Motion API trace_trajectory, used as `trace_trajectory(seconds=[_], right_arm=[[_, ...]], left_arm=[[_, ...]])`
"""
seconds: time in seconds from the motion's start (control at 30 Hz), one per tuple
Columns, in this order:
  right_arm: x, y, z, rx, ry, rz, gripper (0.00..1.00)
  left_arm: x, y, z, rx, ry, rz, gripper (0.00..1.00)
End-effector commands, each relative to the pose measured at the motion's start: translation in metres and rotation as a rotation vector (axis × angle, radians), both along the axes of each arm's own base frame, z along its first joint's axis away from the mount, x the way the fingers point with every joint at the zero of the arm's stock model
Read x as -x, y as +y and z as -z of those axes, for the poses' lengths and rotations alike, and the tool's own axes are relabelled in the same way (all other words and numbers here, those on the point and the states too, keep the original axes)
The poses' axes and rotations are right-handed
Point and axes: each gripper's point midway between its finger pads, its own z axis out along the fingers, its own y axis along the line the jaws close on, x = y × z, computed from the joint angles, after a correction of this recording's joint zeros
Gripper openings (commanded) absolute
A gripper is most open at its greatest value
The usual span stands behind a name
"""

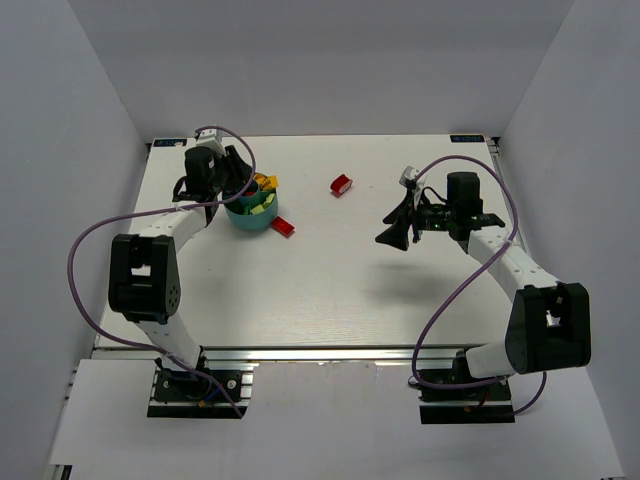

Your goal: Sort the legos into containers by color

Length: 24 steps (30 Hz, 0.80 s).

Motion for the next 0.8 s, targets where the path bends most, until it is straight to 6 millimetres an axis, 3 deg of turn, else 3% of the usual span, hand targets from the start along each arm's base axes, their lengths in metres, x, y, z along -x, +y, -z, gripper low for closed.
trace_trajectory(seconds=[0.0, 0.07, 0.2, 0.27, 0.4, 0.43, 0.47, 0.53, 0.57, 0.67, 0.73, 0.77], right_arm=[[-0.003, 0.000, -0.014, -0.003, -0.048, -0.008, 0.72], [-0.003, 0.000, -0.014, -0.001, -0.049, -0.008, 0.72], [-0.002, -0.002, -0.014, 0.012, -0.068, -0.010, 0.72], [-0.001, -0.003, -0.012, 0.020, -0.077, -0.016, 0.71], [-0.001, -0.003, -0.011, 0.029, -0.081, -0.017, 0.70], [-0.002, -0.003, -0.011, 0.029, -0.083, -0.016, 0.69], [-0.002, -0.003, -0.010, 0.031, -0.081, -0.014, 0.69], [-0.003, -0.004, -0.010, 0.033, -0.085, -0.009, 0.69], [-0.003, -0.004, -0.011, 0.034, -0.084, -0.006, 0.70], [-0.005, -0.005, -0.010, 0.042, -0.086, 0.010, 0.70], [-0.006, -0.006, -0.010, 0.045, -0.087, 0.024, 0.70], [-0.005, -0.006, -0.011, 0.044, -0.091, 0.029, 0.70]], left_arm=[[0.004, 0.000, -0.036, 0.008, -0.074, -0.005, 0.56], [0.006, -0.002, -0.046, 0.016, -0.091, 0.002, 0.52], [0.018, -0.010, -0.073, 0.080, -0.092, 0.030, 0.23], [0.034, -0.019, -0.079, 0.136, -0.044, 0.059, 0.21], [0.076, -0.043, -0.061, 0.205, 0.144, 0.071, 0.34], [0.090, -0.047, -0.051, 0.199, 0.204, 0.058, 0.46], [0.107, -0.065, -0.051, 0.196, 0.222, 0.082, 0.51], [0.127, -0.072, -0.034, 0.189, 0.318, 0.002, 0.65], [0.140, -0.087, -0.027, 0.186, 0.357, 0.003, 0.67], [0.161, -0.096, -0.002, 0.206, 0.492, -0.108, 0.71], [0.169, -0.091, 0.014, 0.192, 0.552, -0.215, 0.75], [0.172, -0.097, 0.016, 0.181, 0.557, -0.231, 0.82]])
